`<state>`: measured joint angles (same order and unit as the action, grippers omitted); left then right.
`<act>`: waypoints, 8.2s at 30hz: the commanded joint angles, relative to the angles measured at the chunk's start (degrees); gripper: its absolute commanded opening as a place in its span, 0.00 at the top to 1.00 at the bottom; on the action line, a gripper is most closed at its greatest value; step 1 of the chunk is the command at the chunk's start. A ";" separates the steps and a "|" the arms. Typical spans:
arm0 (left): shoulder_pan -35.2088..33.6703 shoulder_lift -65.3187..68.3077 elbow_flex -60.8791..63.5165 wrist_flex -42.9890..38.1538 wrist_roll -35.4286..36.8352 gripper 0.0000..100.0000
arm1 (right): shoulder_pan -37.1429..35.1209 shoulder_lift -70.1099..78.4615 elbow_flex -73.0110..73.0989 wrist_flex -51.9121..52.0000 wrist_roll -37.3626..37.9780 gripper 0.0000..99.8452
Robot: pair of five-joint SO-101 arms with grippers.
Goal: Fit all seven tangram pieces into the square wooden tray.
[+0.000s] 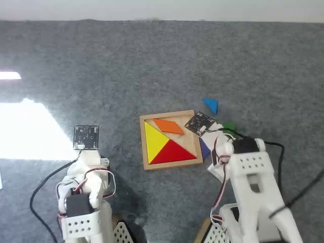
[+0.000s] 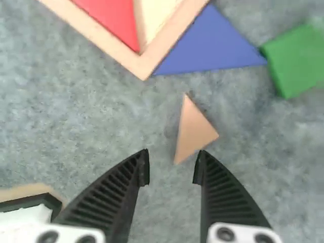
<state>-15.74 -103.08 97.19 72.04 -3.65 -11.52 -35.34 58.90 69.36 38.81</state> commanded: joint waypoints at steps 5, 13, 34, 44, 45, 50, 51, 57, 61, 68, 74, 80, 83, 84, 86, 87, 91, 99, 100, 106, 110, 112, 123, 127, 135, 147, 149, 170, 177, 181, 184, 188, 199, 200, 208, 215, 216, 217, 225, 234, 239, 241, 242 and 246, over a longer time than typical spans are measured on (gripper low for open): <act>-0.53 -1.05 -0.75 0.18 0.09 0.99 | 0.57 14.73 -2.02 -12.18 -0.70 0.84; -0.53 -1.05 -0.75 0.18 0.09 0.99 | 7.16 27.03 -10.55 -12.18 -0.62 0.84; -0.53 -1.05 -0.75 0.18 0.09 0.99 | 4.70 22.46 -35.78 6.55 -1.14 0.99; -0.53 -1.05 -0.75 0.18 0.09 0.99 | -16.04 36.53 -49.32 1.80 -19.25 0.99; -0.53 -1.05 -0.75 0.18 0.09 0.99 | -17.01 38.55 -49.41 -0.04 -20.75 0.99; -0.53 -1.05 -0.75 0.18 0.09 0.99 | -22.46 46.81 -49.23 -4.79 -24.09 0.99; -0.53 -1.05 -0.75 0.18 0.09 0.99 | -23.43 48.04 -49.23 -5.05 -24.18 0.99; -0.53 -1.05 -0.75 0.18 0.09 0.99 | -28.00 49.19 -49.41 -3.74 -30.07 0.99; -0.53 -1.05 -0.75 0.18 0.09 0.99 | -30.99 47.25 -49.14 -0.66 -31.56 0.99; -0.53 -1.05 -0.75 0.18 0.09 0.99 | -30.81 46.37 -49.41 0.57 -31.12 0.98; -0.53 -1.05 -0.75 0.18 0.09 0.99 | -30.81 41.54 -50.29 4.26 -31.03 0.88; -0.53 -1.05 -0.75 0.18 0.09 0.99 | -30.37 40.48 -49.49 4.18 -31.03 0.87; -0.53 -1.05 -0.75 0.18 0.09 0.99 | -28.79 40.48 -48.97 4.00 -30.95 0.87; -0.53 -1.05 -0.75 0.18 0.09 0.99 | -27.91 40.48 -48.97 4.00 -30.95 0.87; -0.53 -1.05 -0.75 0.18 0.09 0.99 | -25.71 40.48 -48.97 4.00 -29.01 0.87; -0.53 -1.05 -0.75 0.18 0.09 0.99 | -24.75 40.48 -48.97 4.00 -28.22 0.87; -0.53 -1.05 -0.75 0.18 0.09 0.99 | -21.49 40.75 -48.88 4.26 -27.43 0.87; -0.53 -1.05 -0.75 0.18 0.09 0.99 | -22.02 46.99 -49.05 4.18 -27.34 0.87; -0.53 -1.05 -0.75 0.18 0.09 0.99 | -22.11 47.43 -49.05 4.18 -27.34 0.87; -0.53 -1.05 -0.75 0.18 0.09 0.99 | -23.08 48.40 -48.88 4.79 -24.97 0.87; -0.53 -1.05 -0.75 0.18 0.09 0.99 | -23.25 50.07 -48.79 1.10 -24.79 0.87; -0.53 -1.05 -0.75 0.18 0.09 0.99 | -23.25 52.00 -49.05 0.31 -24.62 0.87; -0.53 -1.05 -0.75 0.18 0.09 0.99 | -23.78 54.90 -57.05 -1.54 -25.05 0.87; -0.53 -1.05 -0.75 0.18 0.09 0.99 | -26.42 55.43 -56.62 -5.58 -25.05 0.87; -0.53 -1.05 -0.75 0.18 0.09 0.99 | -27.12 50.07 -55.12 -3.03 -25.14 0.87; -0.53 -1.05 -0.75 0.18 0.09 0.99 | -12.62 5.93 -38.15 5.85 -20.57 0.87; -0.53 -1.05 -0.75 0.18 0.09 0.99 | -7.60 2.86 -33.58 5.32 -18.99 0.87; -0.53 -1.05 -0.75 0.18 0.09 0.99 | 5.05 49.89 -52.48 -2.59 -46.42 0.80; -0.53 -1.05 -0.75 0.18 0.09 0.99 | 6.37 56.48 -57.85 -2.15 -49.41 0.63; -0.53 -1.05 -0.75 0.18 0.09 0.99 | 5.93 59.03 -57.85 -2.15 -46.86 0.66; -0.53 -1.05 -0.75 0.18 0.09 0.99 | 5.14 61.67 -57.67 -1.98 -45.80 0.73; -0.53 -1.05 -0.75 0.18 0.09 0.99 | 4.09 63.16 -59.52 0.22 -45.36 0.87; -0.53 -1.05 -0.75 0.18 0.09 0.99 | 0.22 48.48 -62.59 3.82 -21.01 0.88; -0.53 -1.05 -0.75 0.18 0.09 0.99 | -2.15 47.43 -61.98 4.97 -16.44 0.88; -0.53 -1.05 -0.75 0.18 0.09 0.99 | -18.86 46.20 -59.43 9.54 0.18 0.89; -0.53 -1.05 -0.75 0.18 0.09 0.99 | -25.19 46.29 -50.99 4.79 7.12 0.89; -0.53 -1.05 -0.75 0.18 0.09 0.99 | -25.71 46.20 -50.11 4.00 7.65 0.89; -0.53 -1.05 -0.75 0.18 0.09 0.99 | -26.15 46.20 -49.49 3.12 7.82 0.89; -0.53 -1.05 -0.75 0.18 0.09 0.99 | -27.65 46.20 -49.41 -2.07 3.16 0.88; -0.53 -1.05 -0.75 0.18 0.09 0.99 | -27.82 46.20 -49.23 1.01 2.02 0.75; -0.53 -1.05 -0.75 0.18 0.09 0.99 | -28.00 46.02 -49.05 1.19 -1.32 0.66; -0.53 -1.05 -0.75 0.18 0.09 0.99 | -29.14 45.67 -49.23 1.19 -1.85 0.66; -0.53 -1.05 -0.75 0.18 0.09 0.99 | -29.58 45.58 -49.41 1.19 -1.93 0.66; -0.53 -1.05 -0.75 0.18 0.09 0.99 | -26.77 44.18 -51.43 1.10 -4.22 0.66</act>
<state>-15.74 -103.08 97.19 72.04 -3.65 -40.44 13.63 10.37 69.98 37.14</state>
